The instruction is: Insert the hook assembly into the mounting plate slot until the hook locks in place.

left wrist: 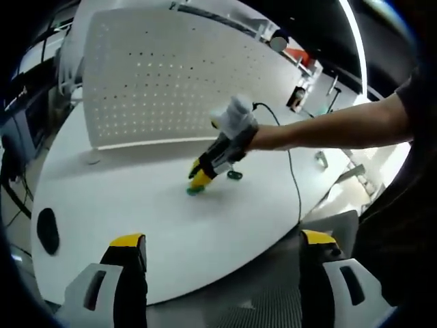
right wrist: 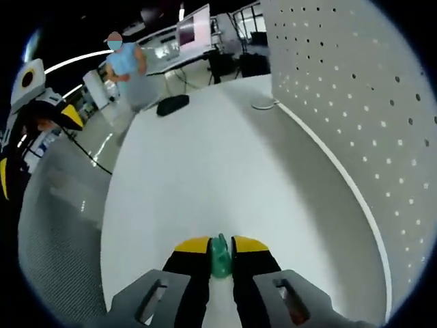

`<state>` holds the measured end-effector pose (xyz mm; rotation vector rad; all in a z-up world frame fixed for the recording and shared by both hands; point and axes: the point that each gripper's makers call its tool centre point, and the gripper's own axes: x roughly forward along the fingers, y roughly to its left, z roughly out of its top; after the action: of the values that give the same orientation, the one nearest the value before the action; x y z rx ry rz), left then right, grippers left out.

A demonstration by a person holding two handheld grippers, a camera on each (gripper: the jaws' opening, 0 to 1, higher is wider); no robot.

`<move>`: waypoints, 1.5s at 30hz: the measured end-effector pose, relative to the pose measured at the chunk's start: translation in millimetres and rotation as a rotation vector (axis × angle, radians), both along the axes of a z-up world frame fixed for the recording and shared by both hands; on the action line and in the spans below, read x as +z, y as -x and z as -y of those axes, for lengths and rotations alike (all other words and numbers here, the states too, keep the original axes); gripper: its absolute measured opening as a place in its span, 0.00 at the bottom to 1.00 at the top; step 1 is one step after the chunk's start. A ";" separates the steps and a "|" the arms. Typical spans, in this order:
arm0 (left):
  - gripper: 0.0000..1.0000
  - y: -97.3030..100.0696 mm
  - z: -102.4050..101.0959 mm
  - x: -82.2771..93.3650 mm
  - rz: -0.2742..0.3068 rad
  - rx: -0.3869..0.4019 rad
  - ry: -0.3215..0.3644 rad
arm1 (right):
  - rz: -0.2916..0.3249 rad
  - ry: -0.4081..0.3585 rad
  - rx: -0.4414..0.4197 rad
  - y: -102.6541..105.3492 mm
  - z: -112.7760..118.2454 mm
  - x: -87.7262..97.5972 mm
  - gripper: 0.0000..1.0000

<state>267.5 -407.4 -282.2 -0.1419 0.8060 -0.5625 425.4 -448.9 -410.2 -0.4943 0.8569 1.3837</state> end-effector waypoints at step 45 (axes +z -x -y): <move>0.94 -25.1 11.3 26.9 0.075 -0.039 0.012 | 0.271 -0.113 -0.140 8.2 19.7 83.8 0.00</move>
<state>292.6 -418.6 -255.3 -0.1154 0.7336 -0.6060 417.2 -468.6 -326.4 -0.5111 0.5786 1.1977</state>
